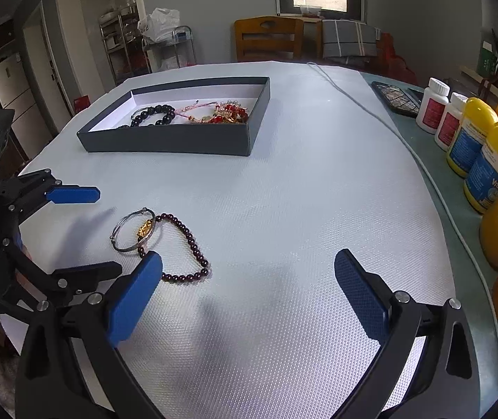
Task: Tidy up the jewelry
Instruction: 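Withdraw both tools from the box toward the silver bangle and dark red bead bracelet, then grasp the silver bangle with the left tool while the right tool grasps the dark red bead bracelet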
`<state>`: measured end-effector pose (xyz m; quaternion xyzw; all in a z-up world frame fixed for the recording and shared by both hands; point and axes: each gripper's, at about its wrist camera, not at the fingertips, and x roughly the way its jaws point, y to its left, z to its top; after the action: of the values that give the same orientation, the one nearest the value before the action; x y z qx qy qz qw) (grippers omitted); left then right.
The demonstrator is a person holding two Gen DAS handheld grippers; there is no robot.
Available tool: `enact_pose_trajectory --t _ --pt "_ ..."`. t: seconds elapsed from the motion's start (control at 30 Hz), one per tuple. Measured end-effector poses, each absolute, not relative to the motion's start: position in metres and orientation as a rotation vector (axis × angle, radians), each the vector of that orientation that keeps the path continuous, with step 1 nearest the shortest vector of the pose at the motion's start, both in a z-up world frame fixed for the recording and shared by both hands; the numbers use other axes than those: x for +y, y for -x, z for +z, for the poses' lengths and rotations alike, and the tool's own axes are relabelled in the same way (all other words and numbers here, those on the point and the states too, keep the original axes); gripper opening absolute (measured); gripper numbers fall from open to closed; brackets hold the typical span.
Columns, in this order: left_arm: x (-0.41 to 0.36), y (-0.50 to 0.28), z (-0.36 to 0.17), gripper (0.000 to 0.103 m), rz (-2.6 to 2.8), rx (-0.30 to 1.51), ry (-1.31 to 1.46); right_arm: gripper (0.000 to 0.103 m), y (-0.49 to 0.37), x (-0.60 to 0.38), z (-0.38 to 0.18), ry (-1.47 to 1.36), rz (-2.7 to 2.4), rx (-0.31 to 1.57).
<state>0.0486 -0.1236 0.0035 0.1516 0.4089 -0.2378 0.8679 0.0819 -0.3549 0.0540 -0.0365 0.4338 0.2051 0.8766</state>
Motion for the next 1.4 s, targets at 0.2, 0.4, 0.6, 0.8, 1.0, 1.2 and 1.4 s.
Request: enact_pose_trajectory --t 0.2,0.4,0.6,0.8,1.0,1.2,1.4 --pt "-0.129 -0.054 -0.002 0.062 -0.535 0.868 -0.342 0.082 -0.081 -0.348 0.053 0.098 0.47 0.906" --pt "-0.126 -0.054 -0.003 0.047 -0.577 0.859 -0.318 0.055 -0.083 -0.336 0.046 0.135 0.5 0.928" --pt "-0.117 -0.051 0.001 0.046 -0.55 0.85 -0.306 0.043 -0.083 -0.316 0.04 0.179 0.556 0.948" --pt "-0.099 -0.05 0.009 0.046 -0.514 0.838 -0.279 0.036 -0.09 -0.3 0.039 0.225 0.552 0.945" --pt "-0.081 -0.048 0.017 0.046 -0.489 0.819 -0.249 0.025 -0.1 -0.298 0.033 0.214 0.55 0.97" --pt "-0.064 -0.048 0.023 0.046 -0.46 0.804 -0.218 0.006 -0.098 -0.293 0.033 0.234 0.574 0.98" --pt "-0.041 -0.049 0.033 0.046 -0.416 0.787 -0.182 0.006 -0.095 -0.289 0.055 0.208 0.6 0.918"
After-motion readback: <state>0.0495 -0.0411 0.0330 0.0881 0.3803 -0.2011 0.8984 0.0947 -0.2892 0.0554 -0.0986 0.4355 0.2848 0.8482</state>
